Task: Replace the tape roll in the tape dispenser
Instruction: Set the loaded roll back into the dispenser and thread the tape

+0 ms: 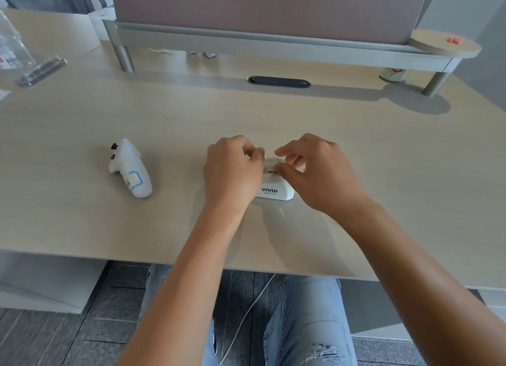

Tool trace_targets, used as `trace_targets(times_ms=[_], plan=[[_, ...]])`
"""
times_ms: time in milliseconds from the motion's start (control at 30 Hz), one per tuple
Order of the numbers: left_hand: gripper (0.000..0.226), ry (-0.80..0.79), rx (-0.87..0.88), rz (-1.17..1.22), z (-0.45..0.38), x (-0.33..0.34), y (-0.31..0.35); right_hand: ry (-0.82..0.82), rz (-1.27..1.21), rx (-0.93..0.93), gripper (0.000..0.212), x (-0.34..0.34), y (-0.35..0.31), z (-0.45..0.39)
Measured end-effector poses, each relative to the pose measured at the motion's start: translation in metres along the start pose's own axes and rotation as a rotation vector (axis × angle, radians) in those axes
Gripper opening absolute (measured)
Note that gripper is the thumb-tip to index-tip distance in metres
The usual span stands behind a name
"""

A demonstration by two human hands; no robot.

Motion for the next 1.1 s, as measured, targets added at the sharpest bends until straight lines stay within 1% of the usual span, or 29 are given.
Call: trace_targets(times_ms=[67,233,500,733,933,1100], plan=[[0.021,0.026,0.021,-0.006,-0.003,-0.004,-0.002,-0.001,-0.006,0.007,0.022,0.0,0.001,-0.001],[0.022,0.059,-0.006,0.036,-0.004,-0.015,-0.006,-0.014,0.001,0.008,0.019,0.002,-0.003,-0.003],[0.024,0.038,-0.057,0.088,-0.006,-0.026,-0.013,-0.026,0.043,0.015,0.02,0.004,-0.009,-0.006],[0.025,0.011,-0.158,0.263,-0.009,-0.029,-0.033,-0.013,0.071,0.019,0.018,0.005,-0.011,-0.006],[0.02,-0.005,-0.297,0.452,-0.009,-0.03,-0.044,-0.008,0.082,0.026,0.02,0.006,-0.012,-0.005],[0.021,-0.015,-0.34,0.533,-0.011,-0.032,-0.051,-0.007,0.086,0.03,0.019,0.007,-0.011,-0.004]])
Point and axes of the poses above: each hand's wrist, its own z-axis away from the middle knuckle, its own x-axis out of the palm, y = z × x, the point moved 3 cm from there along -z, towards the middle knuckle, and after that the axes turned 3 degrees about -x, right-handed, at the moved point
